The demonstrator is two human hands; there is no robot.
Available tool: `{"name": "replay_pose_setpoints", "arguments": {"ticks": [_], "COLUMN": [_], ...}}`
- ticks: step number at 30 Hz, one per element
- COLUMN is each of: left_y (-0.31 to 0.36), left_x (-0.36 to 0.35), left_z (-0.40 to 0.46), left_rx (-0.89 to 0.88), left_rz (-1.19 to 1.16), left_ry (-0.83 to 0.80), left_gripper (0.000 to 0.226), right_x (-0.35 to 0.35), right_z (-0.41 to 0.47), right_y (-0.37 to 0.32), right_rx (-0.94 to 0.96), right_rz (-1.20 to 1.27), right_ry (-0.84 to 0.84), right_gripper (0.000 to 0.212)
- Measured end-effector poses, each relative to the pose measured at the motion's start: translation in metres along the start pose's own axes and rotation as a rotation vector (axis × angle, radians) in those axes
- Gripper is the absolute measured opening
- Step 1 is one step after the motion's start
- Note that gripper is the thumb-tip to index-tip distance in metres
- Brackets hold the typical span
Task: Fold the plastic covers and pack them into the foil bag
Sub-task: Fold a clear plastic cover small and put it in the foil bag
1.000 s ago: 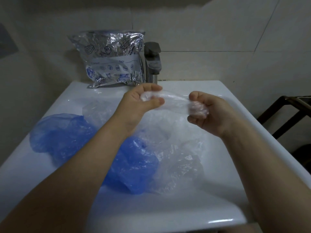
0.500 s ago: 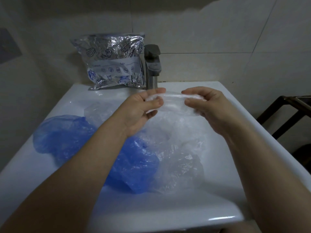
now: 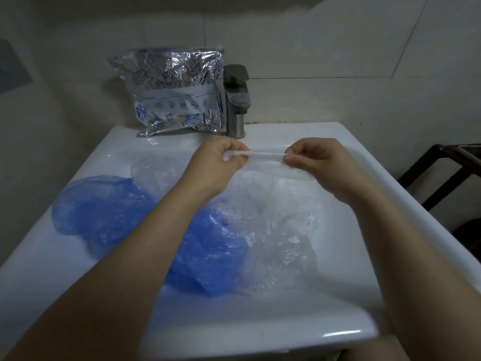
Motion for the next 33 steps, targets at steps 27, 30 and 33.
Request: {"name": "replay_pose_setpoints", "arguments": {"ticks": [27, 30, 33], "left_y": [-0.010, -0.008, -0.005], "left_x": [-0.009, -0.006, -0.004], "left_z": [0.001, 0.000, -0.001], "left_rx": [0.173, 0.140, 0.081], "left_rz": [-0.385, -0.355, -0.106], "left_ry": [-0.126, -0.138, -0.057], "left_gripper": [0.034, 0.032, 0.025], "right_x": [-0.013, -0.015, -0.017], "right_z": [-0.006, -0.005, -0.004], "right_y": [-0.011, -0.013, -0.012], "right_rx": [0.025, 0.140, 0.157], "right_rz": [-0.256, -0.433, -0.539], "right_ry": [-0.041, 0.034, 0.054], "right_gripper": [0.021, 0.016, 0.003]}}
Point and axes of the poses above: each hand's wrist, its own z-axis towards the middle knuckle, its own x-axis out of the back of the hand, y = z × x, the point moved 4 cm from there along z, towards the middle knuckle, and after that the axes turned 2 degrees about z, right-handed, at the moved point
